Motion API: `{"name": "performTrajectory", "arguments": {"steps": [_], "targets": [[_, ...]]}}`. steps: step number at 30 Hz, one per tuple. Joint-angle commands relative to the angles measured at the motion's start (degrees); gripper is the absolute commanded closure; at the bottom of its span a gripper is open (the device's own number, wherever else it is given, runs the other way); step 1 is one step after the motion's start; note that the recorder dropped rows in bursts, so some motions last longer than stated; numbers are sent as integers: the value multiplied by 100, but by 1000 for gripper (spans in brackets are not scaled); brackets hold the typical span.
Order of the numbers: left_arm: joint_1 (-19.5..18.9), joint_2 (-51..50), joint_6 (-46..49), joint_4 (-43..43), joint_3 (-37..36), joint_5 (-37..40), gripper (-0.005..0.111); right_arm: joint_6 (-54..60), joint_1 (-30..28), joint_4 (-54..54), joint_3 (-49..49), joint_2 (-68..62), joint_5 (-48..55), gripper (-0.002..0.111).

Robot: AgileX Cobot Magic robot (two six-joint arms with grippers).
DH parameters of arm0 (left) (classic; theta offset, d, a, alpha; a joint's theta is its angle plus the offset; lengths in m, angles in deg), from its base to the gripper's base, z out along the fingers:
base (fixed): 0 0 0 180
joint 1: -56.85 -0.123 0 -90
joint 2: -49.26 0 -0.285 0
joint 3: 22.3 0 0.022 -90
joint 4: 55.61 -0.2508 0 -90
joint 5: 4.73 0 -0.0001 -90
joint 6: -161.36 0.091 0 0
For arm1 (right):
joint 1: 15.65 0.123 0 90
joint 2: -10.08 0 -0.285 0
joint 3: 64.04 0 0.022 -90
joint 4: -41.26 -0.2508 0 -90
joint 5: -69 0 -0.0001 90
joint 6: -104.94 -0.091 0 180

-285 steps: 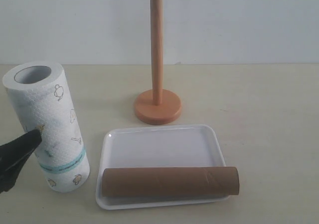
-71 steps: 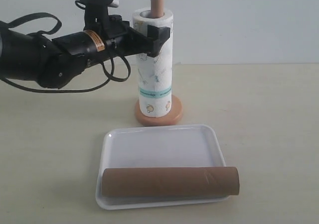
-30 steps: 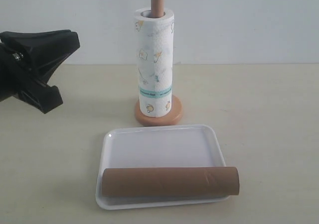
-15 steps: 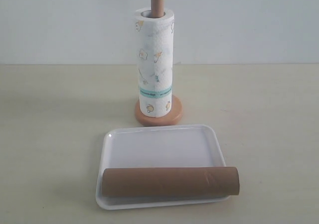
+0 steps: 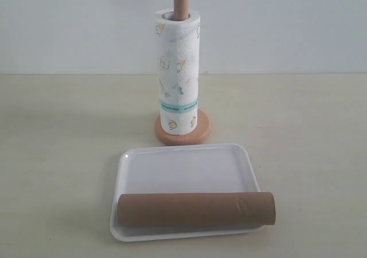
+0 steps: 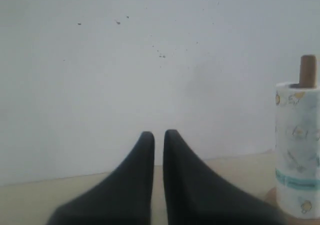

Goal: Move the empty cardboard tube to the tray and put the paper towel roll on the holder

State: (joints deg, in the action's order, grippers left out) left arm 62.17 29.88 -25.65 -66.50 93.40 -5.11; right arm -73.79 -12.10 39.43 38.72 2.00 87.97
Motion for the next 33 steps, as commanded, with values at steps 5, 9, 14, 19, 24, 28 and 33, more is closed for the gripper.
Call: {"name": "performTrajectory", "arguments": {"steps": [5,9,14,19,24,28,33], "targets": [[-17,544,2744,2676,-765,38,101,17,-15,6,2,29,-38,108],[-17,1049,2056,2657,-1274,38,101,17,-15,6,2,29,-38,108],[-17,1159,1538,2594,-1292,1142,101,17,-15,6,2,29,-38,108],[-17,1159,1290,2607,-1292,1821,101,17,-15,6,2,29,-38,108],[-17,1159,405,2607,-1292,1821,101,17,-15,6,2,29,-38,108],[-259,1159,1119,2487,-1292,1821,101,17,-15,6,2,29,-38,108],[-408,1159,1119,2487,-1292,1821,101,17,-15,6,2,29,-38,108]]}}
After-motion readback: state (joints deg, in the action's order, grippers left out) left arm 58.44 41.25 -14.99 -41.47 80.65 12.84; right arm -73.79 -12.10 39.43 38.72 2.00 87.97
